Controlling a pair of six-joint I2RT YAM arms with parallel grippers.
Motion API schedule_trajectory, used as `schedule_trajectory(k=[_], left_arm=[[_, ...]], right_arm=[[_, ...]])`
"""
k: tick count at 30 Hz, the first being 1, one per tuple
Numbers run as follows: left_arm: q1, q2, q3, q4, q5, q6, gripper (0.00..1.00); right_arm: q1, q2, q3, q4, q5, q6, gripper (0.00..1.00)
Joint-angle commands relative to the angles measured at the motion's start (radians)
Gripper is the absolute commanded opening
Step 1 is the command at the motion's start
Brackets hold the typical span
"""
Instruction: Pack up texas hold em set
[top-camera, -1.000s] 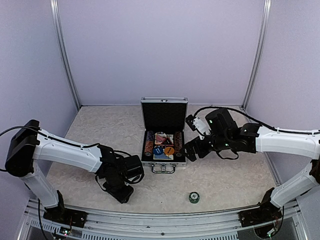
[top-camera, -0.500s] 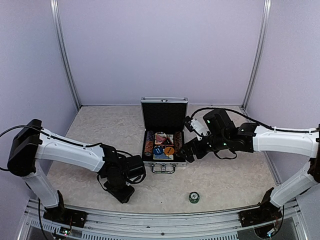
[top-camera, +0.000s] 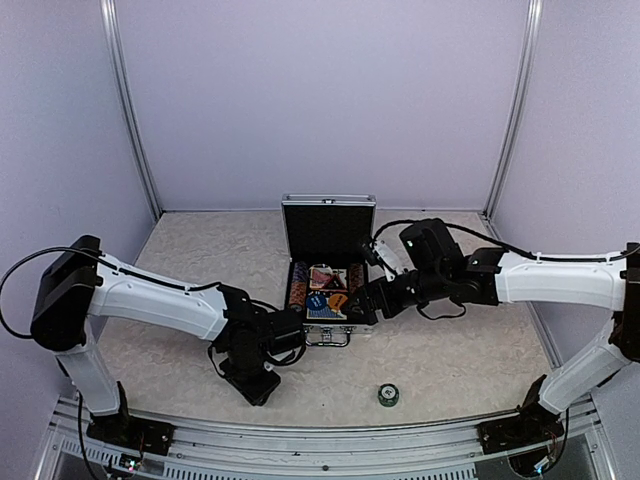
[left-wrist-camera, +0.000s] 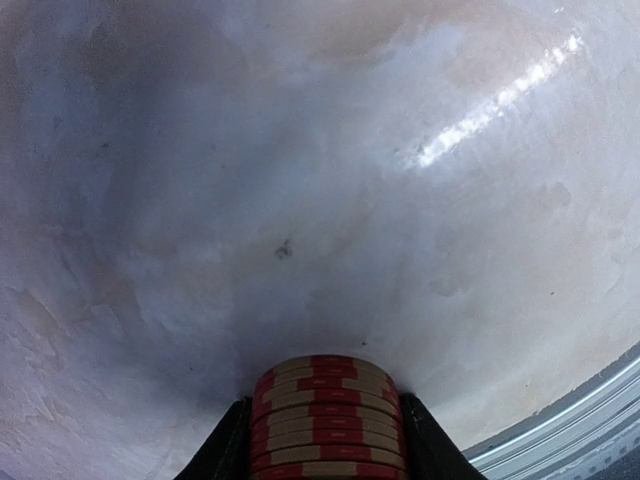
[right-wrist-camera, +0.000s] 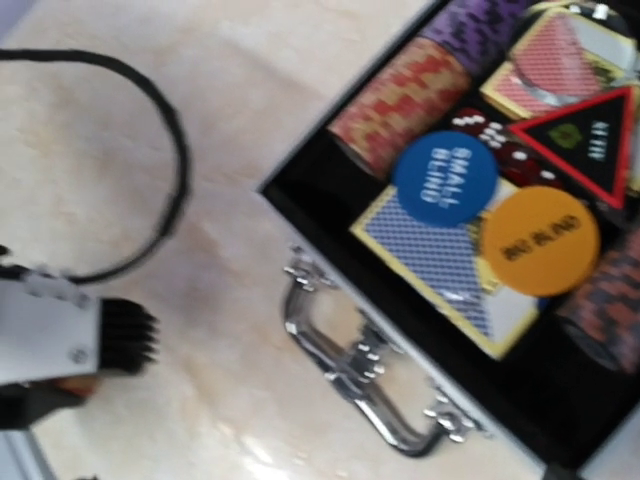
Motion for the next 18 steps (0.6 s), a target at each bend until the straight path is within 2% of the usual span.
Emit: schedule_trajectory(k=[1,9,18], left_arm=[[-0.011,0.047,0.041,0.055,-0.005,0.035,0.00],[-0.012,0.055,0.104,0.010,-0.006,0.059,0.00],[-0.011,0.060,0.159,-0.035,-0.007,0.081,0.00]], right_arm=[[0.002,-0.010,-0.046,0.095,-0.088,0.101,0.95],[-0.013,-0.021,-0.129,0.217,-0.188,0.209,0.93],[-0.036,-0.003,-0.255,0.427,-0.313,0.338,0.86]])
